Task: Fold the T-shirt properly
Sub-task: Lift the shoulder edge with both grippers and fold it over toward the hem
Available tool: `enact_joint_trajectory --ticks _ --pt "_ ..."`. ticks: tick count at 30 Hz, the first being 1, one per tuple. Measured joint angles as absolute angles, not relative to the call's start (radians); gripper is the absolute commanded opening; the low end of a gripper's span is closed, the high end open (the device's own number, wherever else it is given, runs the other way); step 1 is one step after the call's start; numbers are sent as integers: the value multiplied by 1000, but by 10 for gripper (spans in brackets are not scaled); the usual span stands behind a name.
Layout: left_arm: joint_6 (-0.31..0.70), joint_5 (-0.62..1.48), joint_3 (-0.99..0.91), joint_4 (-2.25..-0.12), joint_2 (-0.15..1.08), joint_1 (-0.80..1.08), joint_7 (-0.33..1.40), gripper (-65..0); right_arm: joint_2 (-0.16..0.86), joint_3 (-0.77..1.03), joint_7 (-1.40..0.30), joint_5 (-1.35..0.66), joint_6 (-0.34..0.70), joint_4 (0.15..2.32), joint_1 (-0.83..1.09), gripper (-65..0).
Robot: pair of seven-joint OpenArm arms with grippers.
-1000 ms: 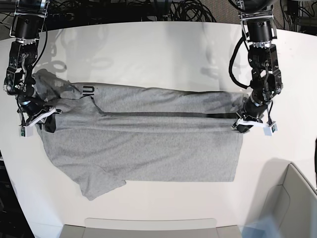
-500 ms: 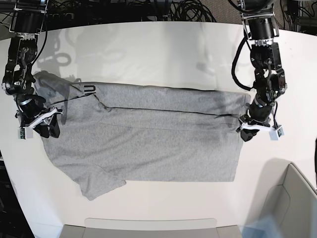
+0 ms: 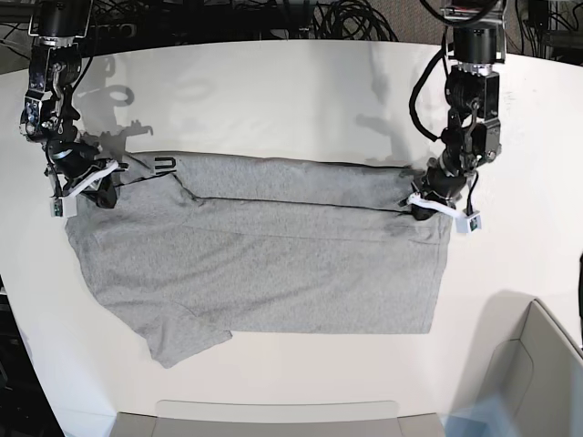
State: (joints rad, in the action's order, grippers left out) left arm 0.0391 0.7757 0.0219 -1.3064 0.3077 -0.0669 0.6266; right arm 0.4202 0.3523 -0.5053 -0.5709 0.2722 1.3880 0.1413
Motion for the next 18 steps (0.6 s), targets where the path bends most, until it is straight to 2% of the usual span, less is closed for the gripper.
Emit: enact_joint_trajectory --ticks 7,11,15,18 --pt "62 794 38 -1314 366 -1 621 -650 422 352 -492 -573 271 1323 193 -650" --pt "72 813 23 -1328 390 43 677 -650 423 352 -468 -577 274 1330 227 -650" --pt "72 810 23 -1377 425 131 680 -650 426 363 -483 -598 369 1335 259 -650" --pt "72 812 20 -1434 448 202 660 -650 429 368 -547 -602 397 1344 256 -650"
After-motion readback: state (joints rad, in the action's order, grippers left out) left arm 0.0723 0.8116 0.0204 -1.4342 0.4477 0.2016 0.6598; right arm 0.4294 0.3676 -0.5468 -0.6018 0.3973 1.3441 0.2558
